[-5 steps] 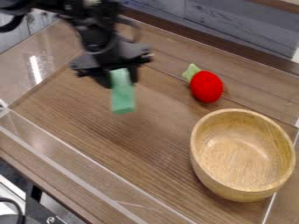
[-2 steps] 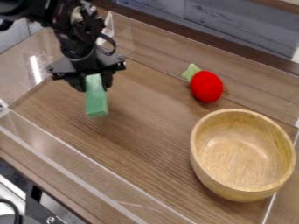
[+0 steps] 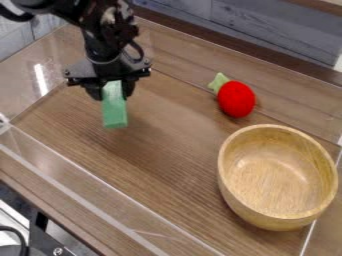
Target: Remove the green block from the brown bowl and put it on the table
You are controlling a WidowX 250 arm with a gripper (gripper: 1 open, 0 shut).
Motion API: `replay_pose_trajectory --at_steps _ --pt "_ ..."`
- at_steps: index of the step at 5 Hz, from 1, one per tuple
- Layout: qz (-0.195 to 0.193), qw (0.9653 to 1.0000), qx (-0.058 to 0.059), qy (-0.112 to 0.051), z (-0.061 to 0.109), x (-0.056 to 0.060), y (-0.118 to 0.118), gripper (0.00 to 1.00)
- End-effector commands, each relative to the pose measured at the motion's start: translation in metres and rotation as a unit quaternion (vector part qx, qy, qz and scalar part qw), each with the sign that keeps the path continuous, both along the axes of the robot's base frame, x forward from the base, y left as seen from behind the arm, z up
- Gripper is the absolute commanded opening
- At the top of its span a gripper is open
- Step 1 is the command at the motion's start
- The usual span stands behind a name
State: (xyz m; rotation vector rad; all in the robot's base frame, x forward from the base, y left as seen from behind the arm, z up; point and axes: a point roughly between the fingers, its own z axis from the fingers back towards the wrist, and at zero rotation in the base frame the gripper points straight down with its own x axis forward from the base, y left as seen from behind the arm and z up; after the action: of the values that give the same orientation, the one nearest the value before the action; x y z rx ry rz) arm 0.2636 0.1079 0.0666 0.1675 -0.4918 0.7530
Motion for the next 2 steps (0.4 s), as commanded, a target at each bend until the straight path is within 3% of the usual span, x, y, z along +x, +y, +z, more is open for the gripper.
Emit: replay_pose_trajectory --at_steps 1,2 --pt "0.007 0.9999 0.014 -0.001 -0.007 -0.001 0.009 0.00" --pt "-0.025 0.9995 0.018 0.008 0.001 0.005 -0.001 1.00"
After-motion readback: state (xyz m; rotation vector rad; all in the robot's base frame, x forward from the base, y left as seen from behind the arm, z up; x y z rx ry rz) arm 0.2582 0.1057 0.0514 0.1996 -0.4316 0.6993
